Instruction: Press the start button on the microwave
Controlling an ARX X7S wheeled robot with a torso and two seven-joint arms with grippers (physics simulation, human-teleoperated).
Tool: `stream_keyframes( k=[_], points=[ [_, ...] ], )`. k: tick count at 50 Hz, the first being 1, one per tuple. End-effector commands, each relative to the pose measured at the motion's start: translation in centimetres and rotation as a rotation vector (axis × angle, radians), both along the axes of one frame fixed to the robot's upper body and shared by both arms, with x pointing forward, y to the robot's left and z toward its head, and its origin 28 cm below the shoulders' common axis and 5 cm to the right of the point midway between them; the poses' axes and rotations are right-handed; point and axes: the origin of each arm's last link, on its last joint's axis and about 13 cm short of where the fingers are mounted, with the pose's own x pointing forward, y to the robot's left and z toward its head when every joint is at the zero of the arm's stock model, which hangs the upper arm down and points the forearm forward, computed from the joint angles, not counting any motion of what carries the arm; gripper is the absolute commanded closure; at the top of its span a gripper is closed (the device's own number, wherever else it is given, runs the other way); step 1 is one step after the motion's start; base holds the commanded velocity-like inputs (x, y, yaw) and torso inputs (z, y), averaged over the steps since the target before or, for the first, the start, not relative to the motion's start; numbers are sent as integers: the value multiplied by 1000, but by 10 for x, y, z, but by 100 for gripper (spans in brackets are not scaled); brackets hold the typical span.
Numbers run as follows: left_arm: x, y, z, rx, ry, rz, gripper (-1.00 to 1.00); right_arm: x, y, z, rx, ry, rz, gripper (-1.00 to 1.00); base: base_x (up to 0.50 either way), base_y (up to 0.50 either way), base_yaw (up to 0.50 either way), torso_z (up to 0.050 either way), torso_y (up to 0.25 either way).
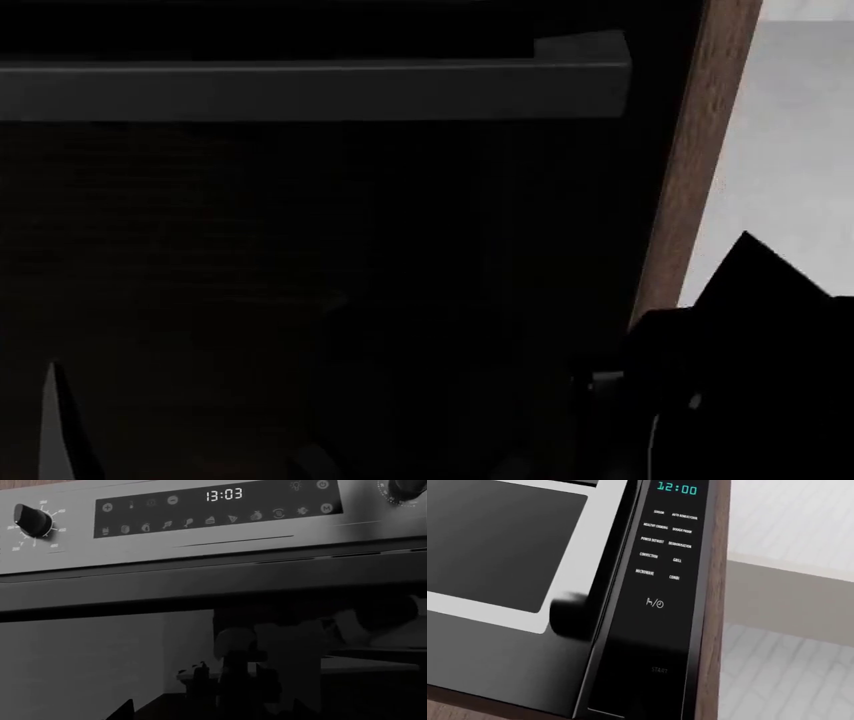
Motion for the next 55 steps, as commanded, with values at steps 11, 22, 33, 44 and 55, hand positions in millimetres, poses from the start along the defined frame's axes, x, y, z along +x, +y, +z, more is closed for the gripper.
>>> stream_keyframes(
  k=[11, 22, 33, 44, 55],
  points=[
    [0, 1, 2, 2, -9, -2, -100, 23, -4, 24, 0, 28, 5, 100, 0, 0, 0, 0, 0],
    [1, 1, 2, 7, -7, -3, -100, 40, -9, 25, -8, 83, -24, 100, 0, 0, 0, 0, 0],
    [2, 2, 0, 8, -2, 1, -100, 52, -16, 31, 15, 231, -24, 100, 0, 0, 0, 0, 0],
    [2, 4, -2, 3, 2, 9, -100, 52, -16, 41, 3, 252, -35, 100, 0, 0, 0, 0, 0],
    [2, 4, -2, 3, 5, 10, -100, 56, -18, 54, 7, 206, -43, 100, 0, 0, 0, 0, 0]
  ],
)
